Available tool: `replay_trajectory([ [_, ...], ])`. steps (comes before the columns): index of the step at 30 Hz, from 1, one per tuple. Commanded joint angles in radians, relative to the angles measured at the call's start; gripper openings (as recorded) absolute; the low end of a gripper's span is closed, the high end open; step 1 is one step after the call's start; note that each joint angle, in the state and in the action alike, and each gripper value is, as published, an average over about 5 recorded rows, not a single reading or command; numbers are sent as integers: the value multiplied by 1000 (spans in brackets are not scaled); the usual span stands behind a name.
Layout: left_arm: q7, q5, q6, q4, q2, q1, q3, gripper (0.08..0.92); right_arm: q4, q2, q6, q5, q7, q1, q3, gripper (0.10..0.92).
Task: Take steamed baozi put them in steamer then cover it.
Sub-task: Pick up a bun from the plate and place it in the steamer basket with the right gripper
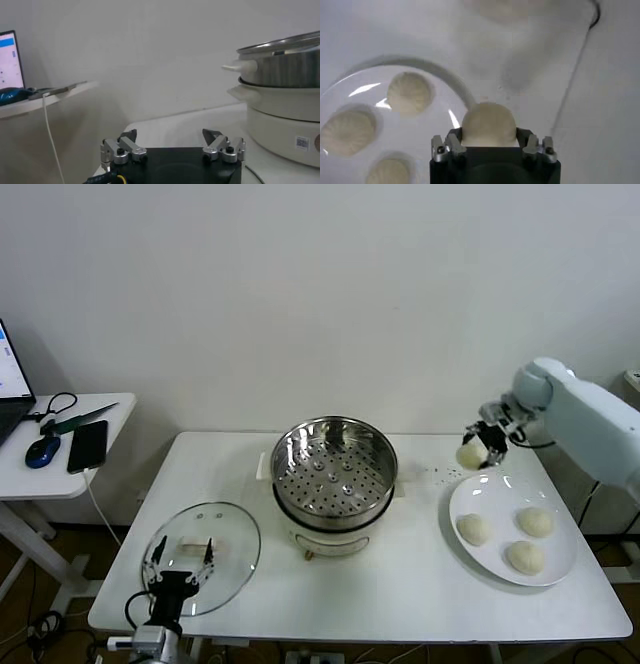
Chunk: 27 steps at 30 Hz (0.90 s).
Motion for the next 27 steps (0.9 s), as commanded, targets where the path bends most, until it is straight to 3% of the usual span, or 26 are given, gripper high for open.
replay_trajectory([
  [1,2,-1,3,-6,1,8,1,823,98,168,155,44,-17,270,-159,695],
  [14,3,-10,0,-12,8,25,-1,823,171,417,354,-367,63,133,-43,701],
  [27,-2,-21,-7,-11,6,36,-15,823,124,461,421,-599,117,-72,5,709],
])
